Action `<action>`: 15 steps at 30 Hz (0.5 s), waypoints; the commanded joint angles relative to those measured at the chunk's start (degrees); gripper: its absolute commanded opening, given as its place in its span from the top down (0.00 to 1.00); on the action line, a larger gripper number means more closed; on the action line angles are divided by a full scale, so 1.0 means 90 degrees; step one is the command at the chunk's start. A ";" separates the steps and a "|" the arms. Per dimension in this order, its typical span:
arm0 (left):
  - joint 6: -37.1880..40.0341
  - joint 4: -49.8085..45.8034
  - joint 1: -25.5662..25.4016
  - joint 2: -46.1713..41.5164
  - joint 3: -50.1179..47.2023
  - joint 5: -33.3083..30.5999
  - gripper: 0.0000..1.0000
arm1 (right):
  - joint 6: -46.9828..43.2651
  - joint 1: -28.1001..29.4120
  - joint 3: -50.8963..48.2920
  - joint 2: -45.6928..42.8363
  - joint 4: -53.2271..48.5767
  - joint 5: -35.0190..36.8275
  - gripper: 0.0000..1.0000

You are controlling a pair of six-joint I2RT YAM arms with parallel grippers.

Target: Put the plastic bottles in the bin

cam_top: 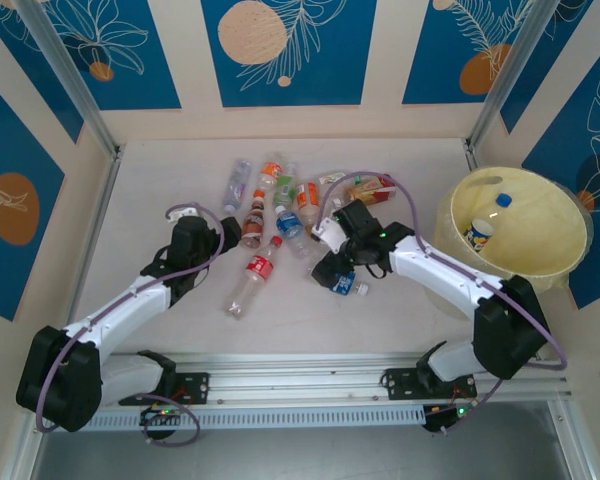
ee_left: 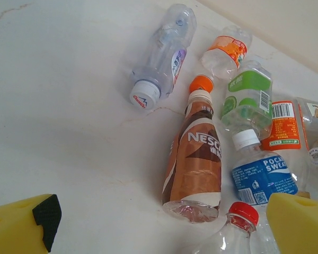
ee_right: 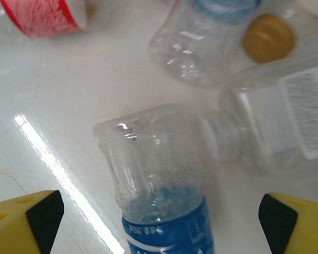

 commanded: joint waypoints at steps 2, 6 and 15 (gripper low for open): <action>0.0070 -0.0153 0.0106 -0.0104 0.0015 0.0058 0.00 | -0.0467 0.0221 -0.0055 0.0486 -0.0042 0.0101 0.06; 0.0085 -0.0184 0.0115 -0.0116 0.0038 0.0090 0.00 | -0.0670 0.0427 -0.0002 0.0901 -0.0020 0.0743 0.06; 0.0012 -0.0182 0.0117 -0.0028 0.0069 0.0096 0.00 | -0.0791 0.0528 -0.0021 0.1336 -0.0449 0.0343 0.08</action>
